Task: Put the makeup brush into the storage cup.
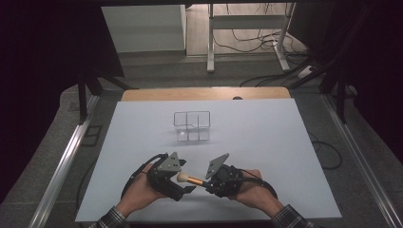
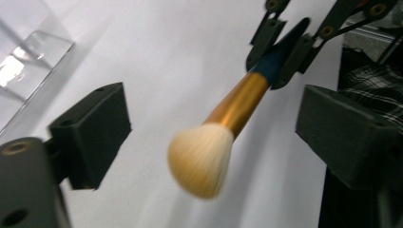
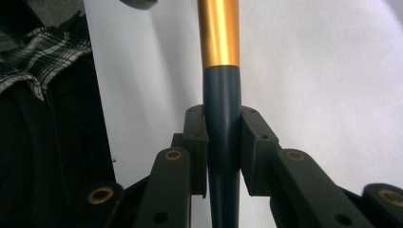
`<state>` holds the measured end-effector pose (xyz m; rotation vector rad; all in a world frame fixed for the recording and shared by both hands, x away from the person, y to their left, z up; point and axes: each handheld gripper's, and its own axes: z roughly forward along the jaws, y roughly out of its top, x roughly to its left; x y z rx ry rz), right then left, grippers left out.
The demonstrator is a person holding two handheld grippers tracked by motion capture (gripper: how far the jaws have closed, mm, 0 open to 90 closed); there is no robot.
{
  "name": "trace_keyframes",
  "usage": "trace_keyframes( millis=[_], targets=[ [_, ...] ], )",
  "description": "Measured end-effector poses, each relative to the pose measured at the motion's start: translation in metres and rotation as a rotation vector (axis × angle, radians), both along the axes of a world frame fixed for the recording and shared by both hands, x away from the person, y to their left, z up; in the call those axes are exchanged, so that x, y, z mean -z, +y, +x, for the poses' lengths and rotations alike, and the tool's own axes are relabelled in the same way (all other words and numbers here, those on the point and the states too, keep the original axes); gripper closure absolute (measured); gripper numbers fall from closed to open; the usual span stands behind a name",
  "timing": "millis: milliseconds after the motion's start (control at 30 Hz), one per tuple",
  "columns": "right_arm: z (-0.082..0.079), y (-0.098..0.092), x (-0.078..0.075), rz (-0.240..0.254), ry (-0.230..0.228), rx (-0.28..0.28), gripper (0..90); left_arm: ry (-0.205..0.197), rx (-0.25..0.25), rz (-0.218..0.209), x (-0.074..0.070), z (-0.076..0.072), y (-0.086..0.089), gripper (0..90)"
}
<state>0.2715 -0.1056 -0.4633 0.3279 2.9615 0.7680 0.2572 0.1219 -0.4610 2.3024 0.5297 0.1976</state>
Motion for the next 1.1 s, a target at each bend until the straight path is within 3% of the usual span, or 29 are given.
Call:
trace_keyframes(
  millis=[167,333,700,900,1100],
  targets=[
    [0.002,-0.006,-0.001,0.009,0.003,0.035,74.3,0.011,-0.056,-0.018,0.001,-0.001,0.010,4.5],
    [0.004,-0.009,-0.001,0.014,0.006,0.051,74.2,0.027,-0.076,-0.033,0.003,-0.001,0.014,3.6],
    [0.008,-0.018,-0.003,0.029,-0.005,0.110,74.2,-0.012,-0.108,0.000,0.008,-0.001,0.019,2.1],
    [0.009,-0.024,-0.005,0.046,-0.019,0.142,74.2,-0.027,-0.126,-0.011,0.009,0.000,0.023,2.1],
    [0.010,-0.031,-0.008,0.085,-0.047,0.185,74.2,-0.005,-0.168,-0.042,0.011,0.000,0.030,1.9]
  ],
)
